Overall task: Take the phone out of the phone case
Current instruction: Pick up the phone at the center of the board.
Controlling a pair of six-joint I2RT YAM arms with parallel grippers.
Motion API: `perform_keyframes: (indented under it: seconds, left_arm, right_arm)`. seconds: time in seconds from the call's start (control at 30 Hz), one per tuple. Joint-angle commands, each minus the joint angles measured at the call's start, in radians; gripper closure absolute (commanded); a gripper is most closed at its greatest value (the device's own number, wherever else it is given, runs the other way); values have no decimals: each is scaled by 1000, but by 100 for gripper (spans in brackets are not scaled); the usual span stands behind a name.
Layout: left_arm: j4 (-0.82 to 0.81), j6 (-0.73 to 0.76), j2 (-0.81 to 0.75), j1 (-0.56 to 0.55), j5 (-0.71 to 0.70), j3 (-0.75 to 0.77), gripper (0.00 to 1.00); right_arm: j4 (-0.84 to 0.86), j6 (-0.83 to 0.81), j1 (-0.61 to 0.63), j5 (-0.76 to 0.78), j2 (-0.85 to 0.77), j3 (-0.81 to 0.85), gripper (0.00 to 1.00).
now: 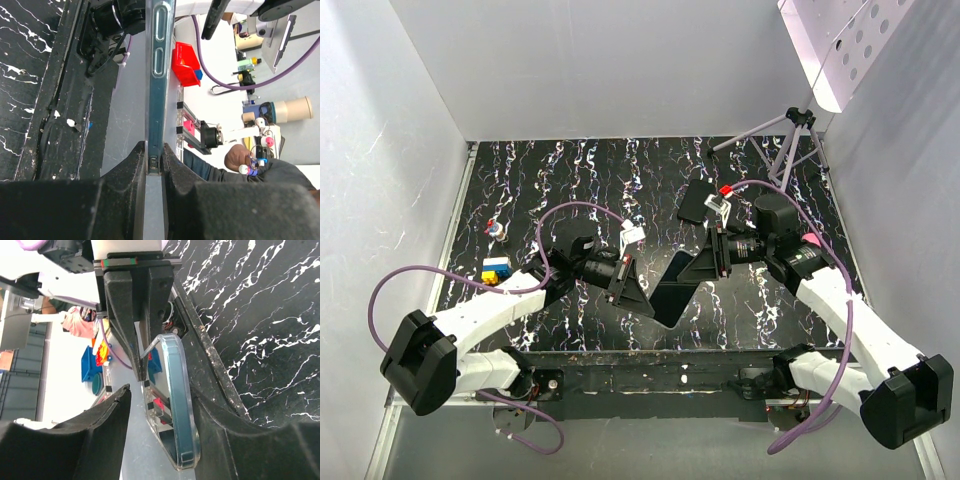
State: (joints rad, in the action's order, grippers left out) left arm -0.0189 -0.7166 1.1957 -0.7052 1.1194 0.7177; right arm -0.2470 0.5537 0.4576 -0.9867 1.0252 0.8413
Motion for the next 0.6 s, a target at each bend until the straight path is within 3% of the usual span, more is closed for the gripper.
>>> perform_keyframes:
  seconds: [0.0,0.27,0.33,0.37,0.47,0.53,0.57]
  left_arm:
    - [-6,31,-28,-2,57,45,100]
    - [-33,10,-21,-4,46,48,100]
    - [-58,-10,-24,-2,28,48,100]
    - [-70,-33,-27,-2,7,45,100]
    - [-131,-102,-31,-1,-45,23,99]
    - [-74,-121,-44,0,-137,16,65]
    - [-72,-138,-62,0,-183,2,57]
  right_arm:
    - [73,-6,-2,-122,-25,1,46]
    - [305,140,0,-181,-11,-70,61]
    - [311,150,0,-182,4,-71,74]
    - [319,158,0,-175,7,-70,96]
    - [342,222,0,-90,-13,-79,99]
    - [360,281,0,4,-36,-91,99]
    - [364,301,-2,29,-45,-94,99]
